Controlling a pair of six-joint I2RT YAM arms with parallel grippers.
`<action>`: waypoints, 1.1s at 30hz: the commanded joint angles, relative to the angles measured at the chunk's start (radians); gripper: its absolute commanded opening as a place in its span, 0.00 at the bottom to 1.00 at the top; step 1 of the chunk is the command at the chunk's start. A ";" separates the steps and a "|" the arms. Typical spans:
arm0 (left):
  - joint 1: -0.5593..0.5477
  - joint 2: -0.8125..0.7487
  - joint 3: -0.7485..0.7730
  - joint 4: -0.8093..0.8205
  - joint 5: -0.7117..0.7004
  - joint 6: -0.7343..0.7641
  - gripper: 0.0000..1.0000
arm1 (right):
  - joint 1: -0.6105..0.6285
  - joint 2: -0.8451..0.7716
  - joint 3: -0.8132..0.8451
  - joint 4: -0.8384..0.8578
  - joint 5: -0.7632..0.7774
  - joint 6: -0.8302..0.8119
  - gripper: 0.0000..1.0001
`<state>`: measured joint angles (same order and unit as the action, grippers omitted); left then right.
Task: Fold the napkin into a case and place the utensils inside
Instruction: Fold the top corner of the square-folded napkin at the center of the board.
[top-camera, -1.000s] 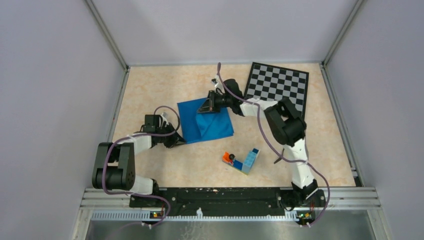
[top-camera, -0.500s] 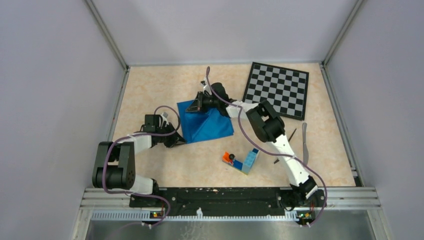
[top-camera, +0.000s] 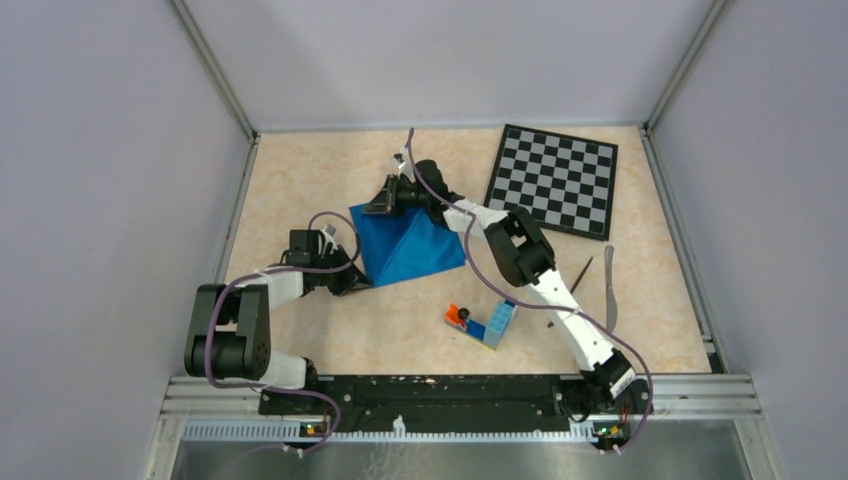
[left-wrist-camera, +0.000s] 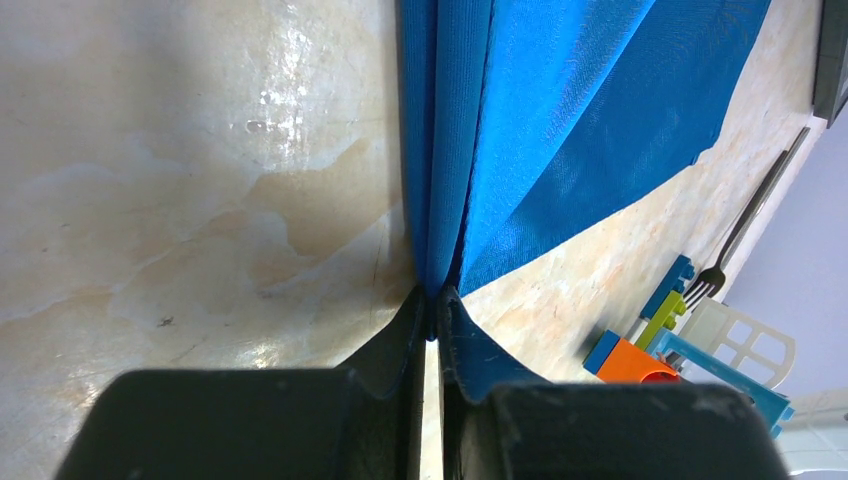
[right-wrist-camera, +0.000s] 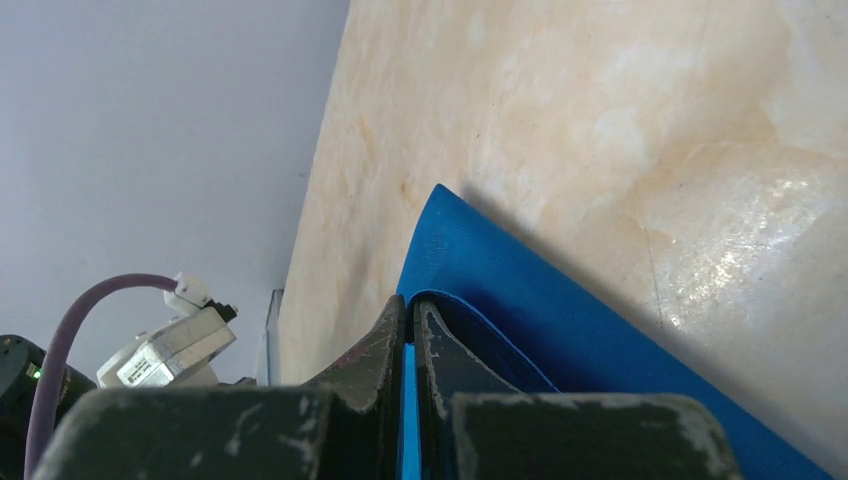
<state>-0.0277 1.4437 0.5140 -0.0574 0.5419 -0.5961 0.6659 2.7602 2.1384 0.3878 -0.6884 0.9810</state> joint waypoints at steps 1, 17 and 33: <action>-0.001 0.027 -0.053 -0.072 -0.130 0.056 0.10 | 0.009 0.043 0.090 -0.009 -0.004 0.003 0.00; -0.001 -0.081 -0.018 -0.159 -0.131 0.031 0.33 | 0.007 0.031 0.068 0.046 -0.058 0.018 0.00; 0.021 -0.136 0.033 -0.089 -0.077 -0.040 0.43 | 0.004 0.035 0.068 0.068 -0.073 0.027 0.00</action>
<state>-0.0101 1.2964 0.5072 -0.2180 0.4496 -0.6151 0.6693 2.8094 2.2002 0.4236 -0.7498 1.0080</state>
